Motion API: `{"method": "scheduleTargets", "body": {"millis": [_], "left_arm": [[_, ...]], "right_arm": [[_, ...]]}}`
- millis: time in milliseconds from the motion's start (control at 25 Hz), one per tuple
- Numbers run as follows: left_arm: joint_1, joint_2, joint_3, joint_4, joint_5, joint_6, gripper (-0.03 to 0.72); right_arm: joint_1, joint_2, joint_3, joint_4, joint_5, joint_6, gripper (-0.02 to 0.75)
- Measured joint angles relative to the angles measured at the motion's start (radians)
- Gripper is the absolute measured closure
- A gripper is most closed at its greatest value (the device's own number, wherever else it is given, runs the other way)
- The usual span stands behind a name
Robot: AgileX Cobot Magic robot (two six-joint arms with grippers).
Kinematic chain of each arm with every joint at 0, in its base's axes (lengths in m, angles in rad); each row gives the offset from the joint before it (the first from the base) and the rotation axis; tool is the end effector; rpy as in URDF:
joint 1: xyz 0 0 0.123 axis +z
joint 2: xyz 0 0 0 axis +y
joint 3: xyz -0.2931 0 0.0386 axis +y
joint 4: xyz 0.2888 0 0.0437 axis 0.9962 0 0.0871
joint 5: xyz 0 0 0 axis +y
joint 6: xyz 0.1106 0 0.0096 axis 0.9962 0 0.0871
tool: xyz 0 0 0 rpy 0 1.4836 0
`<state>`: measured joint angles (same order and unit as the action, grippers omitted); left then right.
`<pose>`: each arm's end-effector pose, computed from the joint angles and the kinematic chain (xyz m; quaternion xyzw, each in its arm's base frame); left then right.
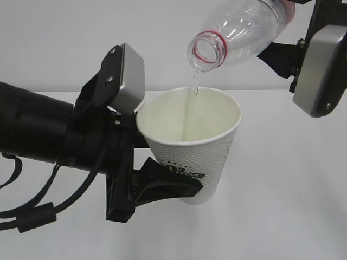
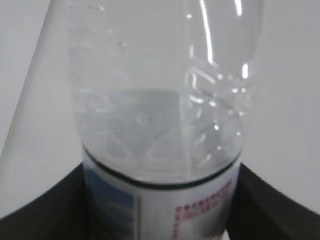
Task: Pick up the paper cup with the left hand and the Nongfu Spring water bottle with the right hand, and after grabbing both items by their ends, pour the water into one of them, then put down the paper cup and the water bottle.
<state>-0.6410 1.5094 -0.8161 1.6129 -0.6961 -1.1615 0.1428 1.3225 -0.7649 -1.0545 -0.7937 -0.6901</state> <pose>0.2292 -0.2597 0.2159 0.5711 0.6352 -0.3406 0.3929 0.3076 0.1137 0.3004 -0.6589 0.2605 -0.2636 0.6546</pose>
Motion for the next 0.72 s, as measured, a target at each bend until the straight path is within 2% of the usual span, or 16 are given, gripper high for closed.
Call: {"method": "scheduleTargets", "body": {"millis": [720], "left_arm": [[0.0,0.0,0.0,0.0,0.011,0.0,0.196]], "right_arm": [[0.0,0.0,0.0,0.0,0.0,-0.002,0.225]]}}
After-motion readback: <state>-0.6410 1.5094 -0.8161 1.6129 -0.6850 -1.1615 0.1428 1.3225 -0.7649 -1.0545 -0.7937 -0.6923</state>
